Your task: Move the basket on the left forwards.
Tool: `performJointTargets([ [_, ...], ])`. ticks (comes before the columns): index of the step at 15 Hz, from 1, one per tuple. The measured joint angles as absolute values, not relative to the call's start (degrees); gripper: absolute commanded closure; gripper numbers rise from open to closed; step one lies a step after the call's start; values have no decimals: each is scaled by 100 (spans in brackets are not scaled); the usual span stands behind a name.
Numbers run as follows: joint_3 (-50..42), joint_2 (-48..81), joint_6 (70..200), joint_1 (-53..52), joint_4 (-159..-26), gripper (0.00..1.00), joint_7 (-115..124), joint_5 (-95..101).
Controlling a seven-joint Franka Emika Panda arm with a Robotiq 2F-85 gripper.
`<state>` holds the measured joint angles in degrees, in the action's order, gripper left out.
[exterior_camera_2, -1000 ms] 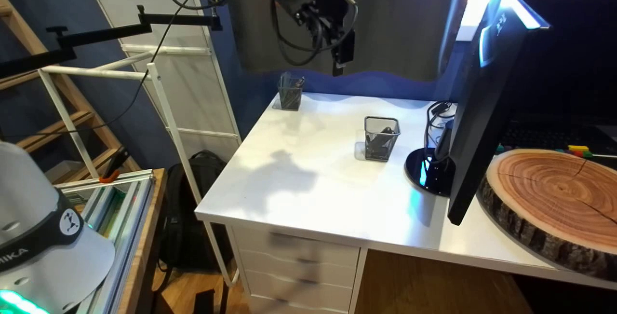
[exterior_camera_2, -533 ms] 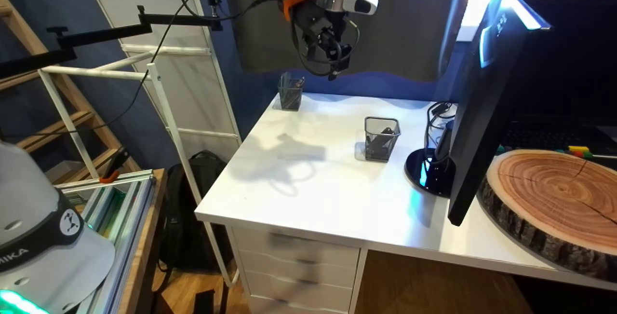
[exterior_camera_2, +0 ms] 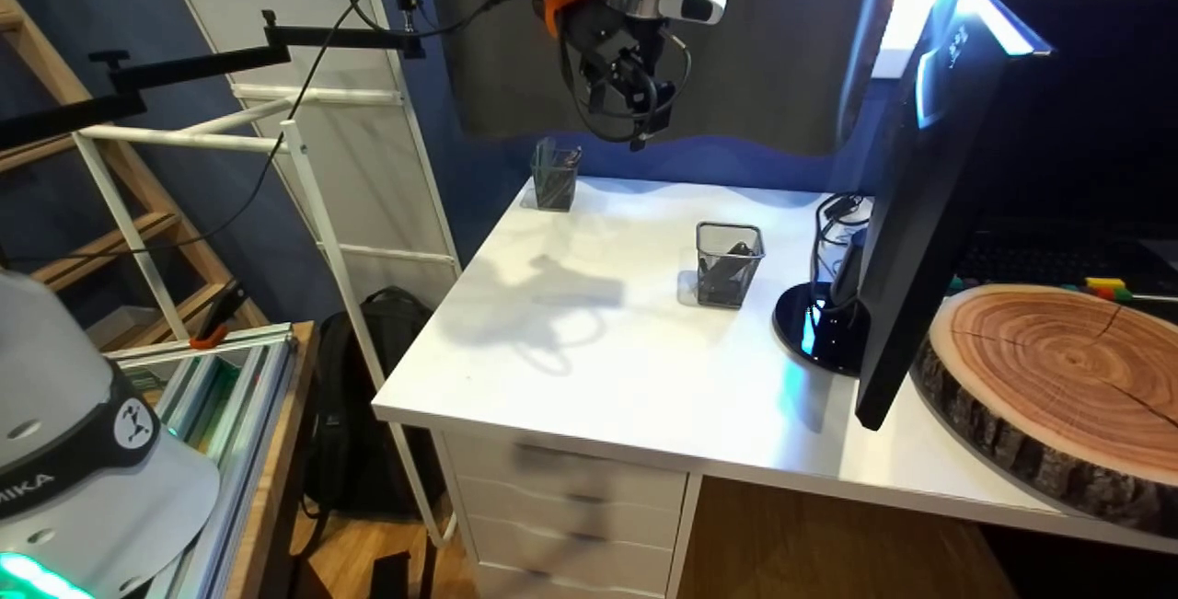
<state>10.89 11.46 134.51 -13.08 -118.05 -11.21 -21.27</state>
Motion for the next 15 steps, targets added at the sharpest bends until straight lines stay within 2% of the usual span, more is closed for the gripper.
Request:
performJointTargets([
  [8, 1666, 1794, 13525, -1215, -11068, 0, -2301, -2515],
  [15, 1740, 2094, 13526, -1094, -10774, 0, -2568, -2598],
])
